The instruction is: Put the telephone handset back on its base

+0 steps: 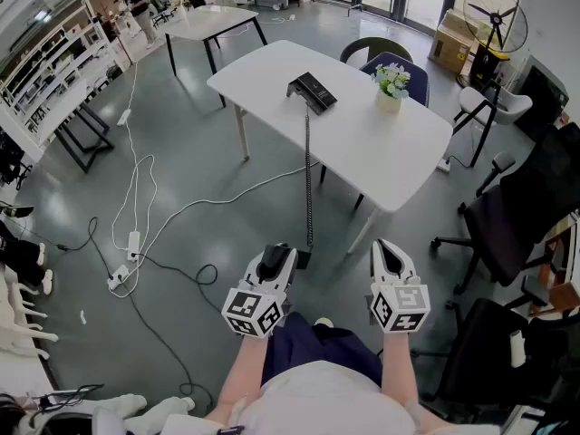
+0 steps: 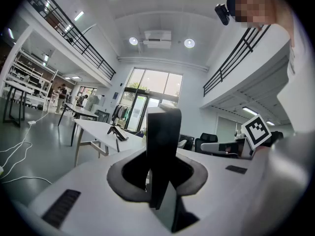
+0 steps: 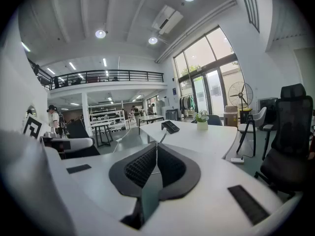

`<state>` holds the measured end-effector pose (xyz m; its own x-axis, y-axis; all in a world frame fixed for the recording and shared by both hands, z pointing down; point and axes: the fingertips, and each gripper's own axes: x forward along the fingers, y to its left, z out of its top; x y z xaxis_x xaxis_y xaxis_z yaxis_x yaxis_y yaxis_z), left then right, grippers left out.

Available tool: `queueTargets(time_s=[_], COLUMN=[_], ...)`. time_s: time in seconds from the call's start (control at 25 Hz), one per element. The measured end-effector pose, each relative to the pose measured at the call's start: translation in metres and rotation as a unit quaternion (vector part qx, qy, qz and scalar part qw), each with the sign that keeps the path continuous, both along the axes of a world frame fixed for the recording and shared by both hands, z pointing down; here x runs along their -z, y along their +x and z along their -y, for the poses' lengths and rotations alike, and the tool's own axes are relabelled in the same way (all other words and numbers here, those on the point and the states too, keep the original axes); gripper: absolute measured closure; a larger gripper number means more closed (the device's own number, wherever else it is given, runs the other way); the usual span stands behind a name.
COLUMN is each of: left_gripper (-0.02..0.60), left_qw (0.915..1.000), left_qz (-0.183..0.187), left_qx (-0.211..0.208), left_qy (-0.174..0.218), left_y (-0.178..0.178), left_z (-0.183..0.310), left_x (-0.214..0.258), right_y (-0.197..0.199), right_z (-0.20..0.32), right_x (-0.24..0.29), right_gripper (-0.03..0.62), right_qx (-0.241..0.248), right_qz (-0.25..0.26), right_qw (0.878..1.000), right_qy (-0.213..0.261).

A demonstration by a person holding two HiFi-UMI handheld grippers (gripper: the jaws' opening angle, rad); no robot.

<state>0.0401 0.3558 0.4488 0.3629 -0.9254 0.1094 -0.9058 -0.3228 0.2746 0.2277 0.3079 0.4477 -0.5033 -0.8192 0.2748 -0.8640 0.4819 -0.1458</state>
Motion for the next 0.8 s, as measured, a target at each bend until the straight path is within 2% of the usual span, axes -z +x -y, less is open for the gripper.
queueTargets(time_s=[0.6, 0.8], left_gripper=[0.495, 0.495], left_qw=[0.9998, 0.9996], left_qz=[-0.012, -0.013], left_qx=[0.014, 0.02], left_qy=[-0.007, -0.011], left_y=[-0.0029, -0.0064], left_z=[0.0031, -0.0018], left_x=[-0.0037, -0.0042], right_y=[0.0006, -0.0062], right_z=[0.01, 0.0047], right_x=[-0.0073, -0.0095], right_gripper=[0.557, 0.557], right_qx=[-0.013, 0.0], right_qz=[0.012, 0.01], right_qw=[1.0, 1.0], right_qy=[-0.021, -0.025])
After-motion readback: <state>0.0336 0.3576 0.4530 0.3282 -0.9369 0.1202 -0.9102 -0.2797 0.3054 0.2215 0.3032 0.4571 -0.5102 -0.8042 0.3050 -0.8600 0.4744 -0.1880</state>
